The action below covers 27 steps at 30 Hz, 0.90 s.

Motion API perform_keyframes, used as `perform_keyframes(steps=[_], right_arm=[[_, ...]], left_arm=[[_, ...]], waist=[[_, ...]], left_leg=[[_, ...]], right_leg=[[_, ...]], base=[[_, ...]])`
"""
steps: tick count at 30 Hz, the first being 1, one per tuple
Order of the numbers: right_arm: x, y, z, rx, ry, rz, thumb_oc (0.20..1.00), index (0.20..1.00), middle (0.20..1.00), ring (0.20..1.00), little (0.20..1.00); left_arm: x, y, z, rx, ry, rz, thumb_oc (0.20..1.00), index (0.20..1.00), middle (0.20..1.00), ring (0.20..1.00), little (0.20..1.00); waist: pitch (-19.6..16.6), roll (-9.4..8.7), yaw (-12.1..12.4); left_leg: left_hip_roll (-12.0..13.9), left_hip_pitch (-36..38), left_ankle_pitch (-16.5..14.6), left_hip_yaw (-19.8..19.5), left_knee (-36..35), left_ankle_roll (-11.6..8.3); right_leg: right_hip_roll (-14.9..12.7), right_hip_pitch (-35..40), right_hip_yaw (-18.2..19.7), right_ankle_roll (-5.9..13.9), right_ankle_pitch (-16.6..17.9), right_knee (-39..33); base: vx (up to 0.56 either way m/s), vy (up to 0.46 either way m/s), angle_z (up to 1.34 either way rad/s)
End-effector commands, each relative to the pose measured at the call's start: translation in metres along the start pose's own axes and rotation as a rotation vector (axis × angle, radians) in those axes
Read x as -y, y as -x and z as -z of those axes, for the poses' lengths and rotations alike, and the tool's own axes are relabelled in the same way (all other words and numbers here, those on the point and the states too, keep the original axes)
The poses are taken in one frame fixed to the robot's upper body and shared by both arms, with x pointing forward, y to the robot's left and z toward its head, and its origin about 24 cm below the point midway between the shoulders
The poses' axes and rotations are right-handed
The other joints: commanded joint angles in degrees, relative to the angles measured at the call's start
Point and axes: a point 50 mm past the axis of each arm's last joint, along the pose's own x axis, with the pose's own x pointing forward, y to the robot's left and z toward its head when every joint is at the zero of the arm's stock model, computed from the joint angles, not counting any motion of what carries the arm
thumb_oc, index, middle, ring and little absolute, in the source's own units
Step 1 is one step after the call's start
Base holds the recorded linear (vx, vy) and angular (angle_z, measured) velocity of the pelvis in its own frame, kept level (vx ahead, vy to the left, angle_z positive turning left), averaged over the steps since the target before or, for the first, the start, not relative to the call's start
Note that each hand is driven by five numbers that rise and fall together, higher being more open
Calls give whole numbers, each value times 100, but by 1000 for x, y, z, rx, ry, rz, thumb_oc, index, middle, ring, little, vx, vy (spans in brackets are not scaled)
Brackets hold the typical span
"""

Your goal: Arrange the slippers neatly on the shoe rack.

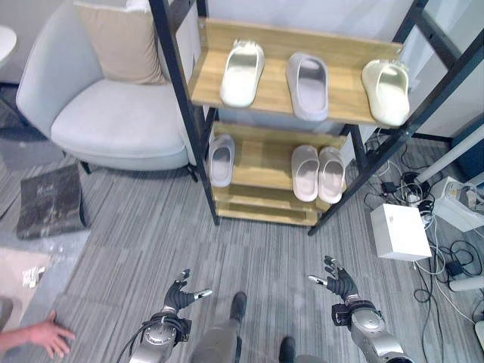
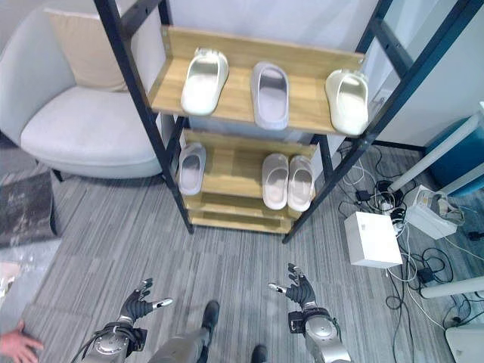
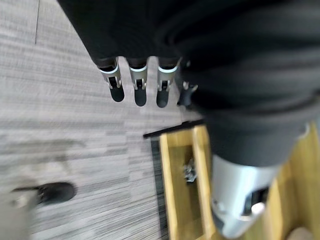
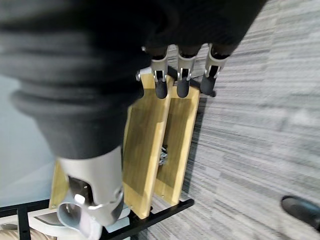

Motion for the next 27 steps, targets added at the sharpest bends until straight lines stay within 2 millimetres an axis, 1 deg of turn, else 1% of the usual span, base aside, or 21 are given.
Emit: perform_keyframes(steps=[1, 3, 4, 5, 6, 7, 8, 9, 10, 11, 12, 13, 15, 16, 18, 21, 22, 23, 24, 25, 27], right_arm=[[4, -7, -25, 105, 53, -18, 1000, 1000, 1000, 1000, 1000], [4, -6, -23, 97, 53, -23, 1000, 1000, 1000, 1000, 1000], [5, -6, -23, 95, 55, -17, 1000, 1000, 1000, 1000, 1000], [8, -5, -20, 86, 54, -7, 1000, 1000, 1000, 1000, 1000], [9, -5, -18, 78, 54, -1, 1000, 1000, 1000, 1000, 1000], [11, -4, -16, 70, 53, 10, 1000, 1000, 1000, 1000, 1000], [12, -2, -13, 59, 53, 15, 1000, 1000, 1000, 1000, 1000], [13, -1, -11, 53, 49, 17, 1000, 1000, 1000, 1000, 1000], [18, 1, -8, 43, 41, 31, 1000, 1000, 1000, 1000, 1000], [19, 1, -8, 43, 38, 37, 1000, 1000, 1000, 1000, 1000], [19, 1, -8, 42, 38, 37, 1000, 1000, 1000, 1000, 1000], [22, 2, -10, 50, 33, 52, 1000, 1000, 1000, 1000, 1000], [23, 3, -9, 48, 32, 60, 1000, 1000, 1000, 1000, 1000], [23, 3, -9, 50, 30, 61, 1000, 1000, 1000, 1000, 1000], [23, 5, -3, 30, 28, 65, 1000, 1000, 1000, 1000, 1000], [25, 5, -3, 29, 25, 67, 1000, 1000, 1000, 1000, 1000], [26, 5, -3, 29, 29, 67, 1000, 1000, 1000, 1000, 1000], [26, 5, -3, 29, 29, 67, 1000, 1000, 1000, 1000, 1000], [27, 5, -5, 40, 26, 64, 1000, 1000, 1000, 1000, 1000], [27, 5, -5, 41, 26, 64, 1000, 1000, 1000, 1000, 1000], [30, 4, -10, 59, 35, 62, 1000, 1000, 1000, 1000, 1000]], left_arm=[[9, 0, -12, 66, 38, 11, 1000, 1000, 1000, 1000, 1000], [9, 1, -12, 69, 47, 14, 1000, 1000, 1000, 1000, 1000], [10, 2, -12, 73, 53, 19, 1000, 1000, 1000, 1000, 1000], [12, 2, -13, 76, 55, 27, 1000, 1000, 1000, 1000, 1000], [13, 2, -13, 76, 52, 31, 1000, 1000, 1000, 1000, 1000], [14, 2, -12, 73, 52, 36, 1000, 1000, 1000, 1000, 1000], [15, 2, -11, 64, 61, 37, 1000, 1000, 1000, 1000, 1000], [15, 2, -10, 61, 68, 38, 1000, 1000, 1000, 1000, 1000], [16, 1, -10, 54, 62, 45, 1000, 1000, 1000, 1000, 1000], [17, 0, -10, 53, 59, 46, 1000, 1000, 1000, 1000, 1000], [17, 0, -10, 52, 59, 46, 1000, 1000, 1000, 1000, 1000], [16, -3, -15, 66, 44, 49, 1000, 1000, 1000, 1000, 1000], [16, -4, -18, 75, 38, 50, 1000, 1000, 1000, 1000, 1000], [16, -4, -19, 81, 34, 50, 1000, 1000, 1000, 1000, 1000], [19, -4, -19, 82, 39, 59, 1000, 1000, 1000, 1000, 1000], [19, -5, -18, 75, 47, 54, 1000, 1000, 1000, 1000, 1000], [19, -6, -19, 74, 45, 54, 1000, 1000, 1000, 1000, 1000], [19, -6, -19, 74, 45, 54, 1000, 1000, 1000, 1000, 1000], [20, -6, -20, 77, 46, 59, 1000, 1000, 1000, 1000, 1000], [20, -6, -21, 77, 46, 59, 1000, 1000, 1000, 1000, 1000], [22, -8, -25, 93, 62, 63, 1000, 1000, 1000, 1000, 1000]], waist=[[-123, 120, 180], [-60, 190, 141], [12, 232, 82], [56, 304, 8], [86, 347, -25], [89, 393, -49], [96, 397, -59], [96, 399, -91], [118, 340, -167], [105, 313, -205], [112, 325, -207], [101, 288, -263], [97, 291, -278], [75, 272, -290], [-74, 226, -309], [-131, 229, -288], [-137, 219, -254], [-137, 222, -261], [-56, 216, -226], [-53, 221, -231], [120, 199, -151]], left_leg=[[325, -113, -198, -246, 87, -50], [321, 167, -380, -196, 119, 68], [277, 324, -457, -200, 119, 140], [265, 429, -508, -213, 134, 187], [279, 534, -554, -225, 116, 213], [291, 656, -629, -240, 84, 242], [289, 791, -683, -250, 20, 241], [295, 884, -719, -278, -24, 215], [255, 974, -785, -368, -43, 141], [223, 982, -796, -430, -43, 105], [239, 1001, -807, -435, -47, 100], [265, 1057, -869, -476, -76, 24], [291, 1104, -925, -495, -76, -15], [295, 1141, -1000, -508, -54, -51], [335, 1239, -1138, -498, -32, -117], [378, 1217, -1212, -527, 66, -192], [439, 1132, -1216, -528, 398, -305], [442, 1119, -1232, -535, 423, -308], [469, 900, -1048, -477, 1085, -522], [470, 879, -1067, -483, 1125, -525], [416, 504, -845, -455, 1877, -711]], right_leg=[[471, -337, -372, 194, 139, 1182], [224, -710, -587, 450, 652, 2011], [91, -817, -612, 578, 976, 2377], [20, -865, -636, 579, 1149, 2670], [-13, -968, -639, 534, 1152, 2880], [-126, -1120, -747, 478, 1206, 2923], [-312, -1162, -944, 435, 1150, 2706], [-368, -1196, -1006, 406, 1102, 2374], [-266, -1240, -847, 296, 977, 1248], [-247, -1263, -754, 305, 1043, 766], [-228, -1227, -765, 302, 1055, 729], [-277, -1328, -721, 380, 1297, 75], [-284, -1328, -777, 414, 1373, -43], [-271, -1268, -815, 413, 1331, -130], [-151, -1016, -922, 330, 1295, -366], [-64, -906, -1001, 260, 1201, -456], [-1, -809, -1075, 170, 1052, -469], [1, -808, -1083, 167, 1049, -467], [56, -658, -1148, 51, 914, -495], [59, -658, -1155, 49, 913, -494], [61, -513, -1212, -49, 828, -517]], base=[[190, 145, -43], [199, 159, -33], [182, 171, -9], [199, 164, 10], [225, 139, 20], [268, 89, 20], [293, 42, 3], [375, -82, -4], [352, -122, -8], [268, -114, -8], [248, -104, 15], [171, -76, 23], [196, -80, 26], [265, -89, 23], [307, -91, 26], [233, -102, 24], [183, -118, 12], [216, -160, 24], [83, -72, 30], [93, -99, 39], [23, -71, 30]])
